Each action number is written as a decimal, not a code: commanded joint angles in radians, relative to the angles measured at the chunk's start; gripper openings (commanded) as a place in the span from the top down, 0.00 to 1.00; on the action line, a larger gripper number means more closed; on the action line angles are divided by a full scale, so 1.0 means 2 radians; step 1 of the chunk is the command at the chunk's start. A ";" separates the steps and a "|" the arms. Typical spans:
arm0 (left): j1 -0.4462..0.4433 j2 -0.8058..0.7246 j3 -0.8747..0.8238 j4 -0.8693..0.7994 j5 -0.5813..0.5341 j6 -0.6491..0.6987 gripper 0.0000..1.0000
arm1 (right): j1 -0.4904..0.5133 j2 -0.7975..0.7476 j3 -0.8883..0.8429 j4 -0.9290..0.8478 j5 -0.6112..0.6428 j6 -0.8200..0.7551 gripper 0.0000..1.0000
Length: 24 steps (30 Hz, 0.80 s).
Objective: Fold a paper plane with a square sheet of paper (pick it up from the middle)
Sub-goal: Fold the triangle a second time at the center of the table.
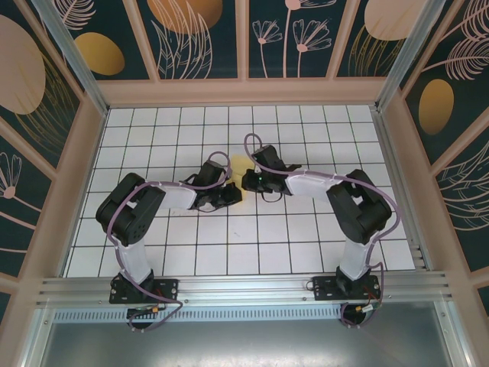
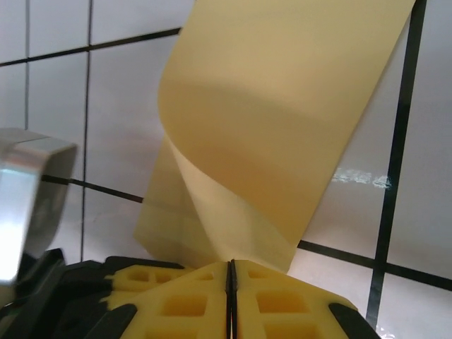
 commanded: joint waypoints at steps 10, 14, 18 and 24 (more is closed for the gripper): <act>-0.001 0.025 -0.006 -0.040 -0.040 0.001 0.89 | -0.010 0.060 0.045 0.008 0.001 -0.005 0.89; -0.001 0.025 -0.006 -0.040 -0.040 0.001 0.89 | -0.015 0.067 0.048 0.005 0.002 -0.008 0.90; -0.001 0.024 -0.007 -0.039 -0.039 0.001 0.89 | -0.017 0.074 0.054 0.002 0.002 -0.014 0.90; -0.001 0.022 -0.006 -0.039 -0.038 0.001 0.89 | -0.018 0.084 0.058 -0.003 0.001 -0.017 0.90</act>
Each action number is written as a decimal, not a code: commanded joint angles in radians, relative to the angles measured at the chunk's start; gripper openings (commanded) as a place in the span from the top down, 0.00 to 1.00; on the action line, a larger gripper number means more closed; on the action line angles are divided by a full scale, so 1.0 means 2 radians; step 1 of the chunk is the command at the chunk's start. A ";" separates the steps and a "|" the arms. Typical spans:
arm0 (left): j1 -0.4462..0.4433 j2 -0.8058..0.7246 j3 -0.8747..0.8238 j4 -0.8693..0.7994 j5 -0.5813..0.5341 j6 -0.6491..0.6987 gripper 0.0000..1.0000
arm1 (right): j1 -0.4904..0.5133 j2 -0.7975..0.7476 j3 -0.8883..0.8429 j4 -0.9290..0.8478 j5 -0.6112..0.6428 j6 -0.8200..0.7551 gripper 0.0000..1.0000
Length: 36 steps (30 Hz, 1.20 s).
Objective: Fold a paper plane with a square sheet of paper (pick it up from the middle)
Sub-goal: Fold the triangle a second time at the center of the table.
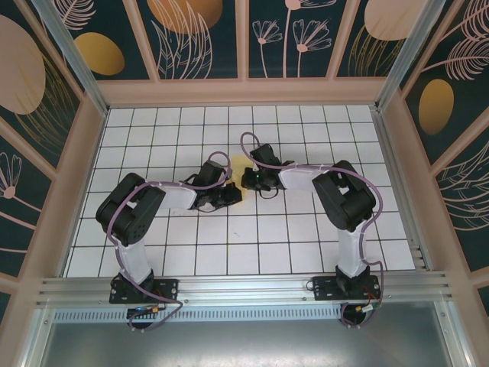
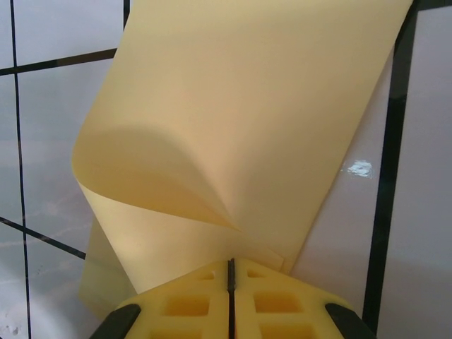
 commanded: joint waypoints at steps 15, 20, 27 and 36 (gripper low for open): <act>0.016 -0.067 -0.001 0.003 -0.046 -0.043 0.84 | -0.004 0.040 0.007 -0.037 0.008 -0.017 0.92; 0.028 -0.058 0.011 0.022 -0.048 -0.052 0.83 | -0.005 0.039 0.007 -0.035 0.004 -0.017 0.93; 0.029 -0.014 0.043 0.013 -0.047 -0.049 0.84 | -0.005 0.041 0.006 -0.034 0.002 -0.018 0.92; 0.029 0.021 0.063 -0.008 -0.072 -0.042 0.86 | -0.004 0.044 0.007 -0.035 0.002 -0.018 0.93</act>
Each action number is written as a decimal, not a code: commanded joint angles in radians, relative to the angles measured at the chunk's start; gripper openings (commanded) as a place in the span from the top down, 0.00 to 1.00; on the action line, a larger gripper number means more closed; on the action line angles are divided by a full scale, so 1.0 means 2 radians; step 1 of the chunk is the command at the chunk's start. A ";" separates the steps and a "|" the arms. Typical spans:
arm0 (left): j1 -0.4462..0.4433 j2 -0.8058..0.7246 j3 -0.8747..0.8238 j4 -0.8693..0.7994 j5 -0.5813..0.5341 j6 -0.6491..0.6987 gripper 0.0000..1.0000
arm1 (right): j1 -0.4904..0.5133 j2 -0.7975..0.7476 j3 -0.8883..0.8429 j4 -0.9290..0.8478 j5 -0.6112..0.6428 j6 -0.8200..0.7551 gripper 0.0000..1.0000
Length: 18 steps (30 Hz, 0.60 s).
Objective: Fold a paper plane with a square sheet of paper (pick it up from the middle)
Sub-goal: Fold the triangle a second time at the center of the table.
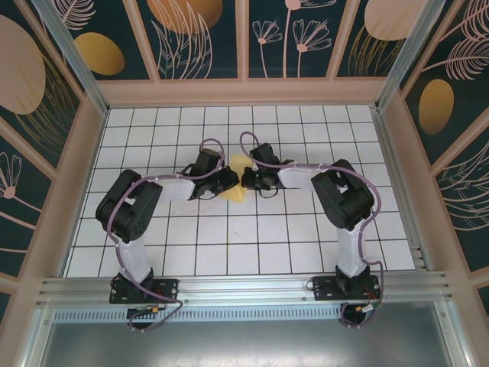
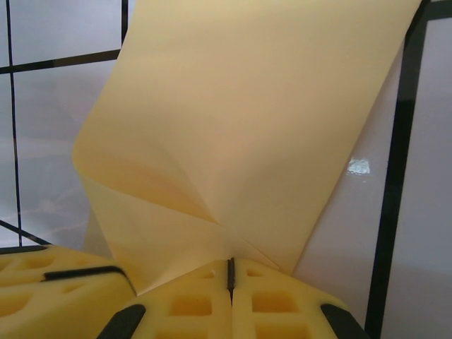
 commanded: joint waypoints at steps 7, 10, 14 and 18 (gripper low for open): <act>0.001 0.026 0.031 -0.056 -0.066 0.005 0.89 | -0.002 0.042 0.007 -0.053 0.027 -0.016 0.93; 0.001 0.027 0.029 -0.068 -0.077 -0.001 0.89 | -0.002 0.047 0.008 -0.060 0.034 -0.019 0.93; 0.001 0.022 0.006 -0.062 -0.081 -0.021 0.89 | -0.002 0.052 0.007 -0.060 0.035 -0.019 0.93; 0.001 0.009 0.000 -0.052 -0.070 -0.020 0.88 | -0.002 0.053 0.007 -0.059 0.034 -0.021 0.93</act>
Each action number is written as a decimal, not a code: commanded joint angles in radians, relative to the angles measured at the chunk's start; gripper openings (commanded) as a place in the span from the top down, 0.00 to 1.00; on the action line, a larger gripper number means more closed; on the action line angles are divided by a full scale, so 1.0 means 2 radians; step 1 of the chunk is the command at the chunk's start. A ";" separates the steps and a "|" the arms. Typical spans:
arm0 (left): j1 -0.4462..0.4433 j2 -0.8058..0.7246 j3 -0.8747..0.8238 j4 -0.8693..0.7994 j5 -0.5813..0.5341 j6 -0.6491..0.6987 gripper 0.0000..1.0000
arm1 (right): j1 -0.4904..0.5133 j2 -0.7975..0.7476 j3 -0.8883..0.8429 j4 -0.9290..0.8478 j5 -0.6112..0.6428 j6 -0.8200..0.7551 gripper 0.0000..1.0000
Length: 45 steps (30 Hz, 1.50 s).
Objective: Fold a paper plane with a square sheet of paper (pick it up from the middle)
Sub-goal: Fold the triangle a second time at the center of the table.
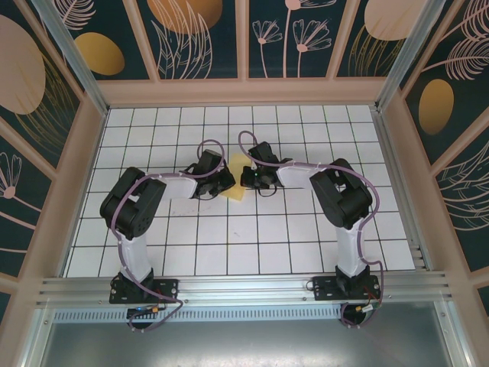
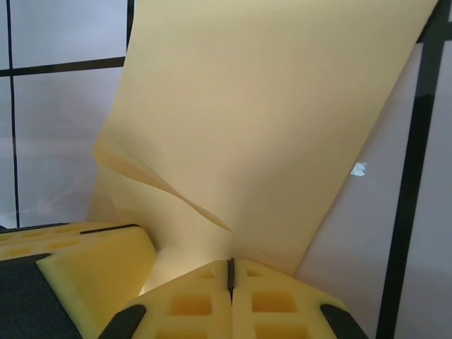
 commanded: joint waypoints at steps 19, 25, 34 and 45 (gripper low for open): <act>0.008 0.012 0.049 -0.020 0.010 0.024 0.85 | -0.002 0.044 -0.007 -0.050 0.026 -0.014 0.93; 0.010 0.023 0.045 -0.024 0.003 0.030 0.85 | -0.003 0.046 -0.008 -0.052 0.027 -0.016 0.93; 0.020 0.036 0.043 -0.048 -0.050 0.048 0.85 | -0.005 0.048 -0.012 -0.054 0.031 -0.018 0.94; 0.029 0.006 0.048 -0.076 -0.081 0.078 0.84 | -0.008 0.046 -0.014 -0.053 0.031 -0.019 0.94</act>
